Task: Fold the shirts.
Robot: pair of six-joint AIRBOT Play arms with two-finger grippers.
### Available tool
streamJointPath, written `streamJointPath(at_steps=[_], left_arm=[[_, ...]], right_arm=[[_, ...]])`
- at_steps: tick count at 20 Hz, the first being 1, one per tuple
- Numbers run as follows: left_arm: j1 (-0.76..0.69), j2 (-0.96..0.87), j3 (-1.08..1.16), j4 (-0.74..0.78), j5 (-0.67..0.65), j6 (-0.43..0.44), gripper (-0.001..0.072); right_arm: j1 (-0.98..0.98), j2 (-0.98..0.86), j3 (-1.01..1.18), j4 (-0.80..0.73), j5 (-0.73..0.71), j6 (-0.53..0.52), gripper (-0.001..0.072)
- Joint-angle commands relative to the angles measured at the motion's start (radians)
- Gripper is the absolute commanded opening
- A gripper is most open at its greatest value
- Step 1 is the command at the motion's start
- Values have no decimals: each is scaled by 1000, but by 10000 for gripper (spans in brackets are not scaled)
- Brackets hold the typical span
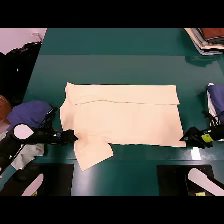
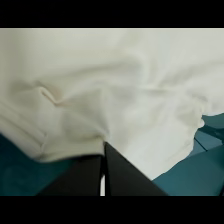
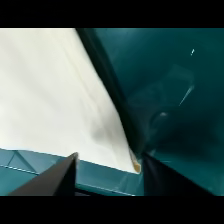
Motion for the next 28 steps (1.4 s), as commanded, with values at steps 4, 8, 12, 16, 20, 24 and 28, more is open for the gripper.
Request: streamJointPath(at_steps=[4, 8, 12, 16, 20, 24, 28], left_arm=[[0, 1, 3, -3, -27, 25, 25], [0, 46, 71, 29, -150, 24, 22], [0, 185, 169, 90, -266, -34, 24], [0, 117, 352, 131, -178, -16, 24], [0, -122, 517, 241, -48, 13, 25], [1, -371, 649, 249, 100, 13, 25], [1, -555, 734, 249, 220, 12, 26]], right_arm=[[60, -2, -21, -9, -17, 2, 102], [60, 44, -21, -36, 53, 2, 14], [57, 225, 15, -67, 94, 2, 14], [61, 253, 177, -13, 78, 23, 13], [153, 70, 355, -5, 52, 23, 13], [236, -170, 568, -5, 3, 80, 13], [282, -395, 786, -4, 4, 100, 14]])
